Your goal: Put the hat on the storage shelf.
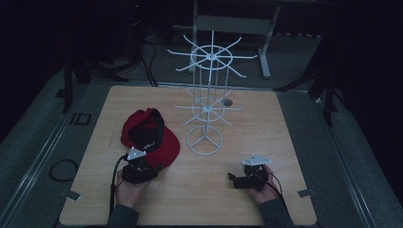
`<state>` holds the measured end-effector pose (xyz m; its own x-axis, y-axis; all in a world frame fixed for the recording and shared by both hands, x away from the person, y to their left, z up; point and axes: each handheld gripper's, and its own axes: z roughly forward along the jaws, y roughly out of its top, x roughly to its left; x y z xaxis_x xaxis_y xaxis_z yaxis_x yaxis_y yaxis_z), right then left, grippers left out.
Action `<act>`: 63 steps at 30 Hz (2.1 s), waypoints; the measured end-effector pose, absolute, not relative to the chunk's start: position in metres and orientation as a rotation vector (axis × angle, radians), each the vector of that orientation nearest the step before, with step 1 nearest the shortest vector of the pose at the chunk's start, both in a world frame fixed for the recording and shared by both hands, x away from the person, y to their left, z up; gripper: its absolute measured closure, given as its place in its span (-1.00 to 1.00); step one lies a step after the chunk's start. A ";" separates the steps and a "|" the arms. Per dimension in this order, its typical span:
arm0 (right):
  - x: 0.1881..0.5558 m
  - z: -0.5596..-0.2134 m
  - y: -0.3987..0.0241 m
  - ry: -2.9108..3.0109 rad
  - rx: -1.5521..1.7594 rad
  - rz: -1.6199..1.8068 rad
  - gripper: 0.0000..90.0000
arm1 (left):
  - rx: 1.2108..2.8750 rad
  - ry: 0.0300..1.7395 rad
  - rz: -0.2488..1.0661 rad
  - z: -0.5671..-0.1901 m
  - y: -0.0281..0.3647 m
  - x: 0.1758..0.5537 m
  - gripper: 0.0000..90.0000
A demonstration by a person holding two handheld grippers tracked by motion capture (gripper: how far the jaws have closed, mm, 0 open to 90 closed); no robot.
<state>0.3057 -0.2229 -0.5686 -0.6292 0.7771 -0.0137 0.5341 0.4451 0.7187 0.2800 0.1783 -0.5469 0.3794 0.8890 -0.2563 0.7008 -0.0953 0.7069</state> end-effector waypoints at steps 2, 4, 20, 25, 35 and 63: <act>0.306 -0.569 -0.223 2.359 1.117 0.991 -0.71 | 1.854 1.379 0.297 -0.548 0.177 0.281 0.11; 0.306 -0.569 -0.223 2.359 1.117 0.991 -0.71 | 1.859 1.381 0.292 -0.549 0.175 0.286 0.10; 0.306 -0.569 -0.223 2.359 1.117 0.991 -0.71 | 1.823 1.452 0.324 -0.558 0.181 0.302 0.24; 0.306 -0.569 -0.223 2.359 1.117 0.991 -0.71 | 1.824 1.444 0.343 -0.557 0.184 0.302 0.41; 0.306 -0.569 -0.223 2.359 1.117 0.991 -0.71 | 1.809 1.435 0.374 -0.555 0.187 0.301 0.71; 0.306 -0.569 -0.223 2.359 1.116 0.991 -0.71 | 1.740 1.359 0.406 -0.547 0.190 0.294 0.91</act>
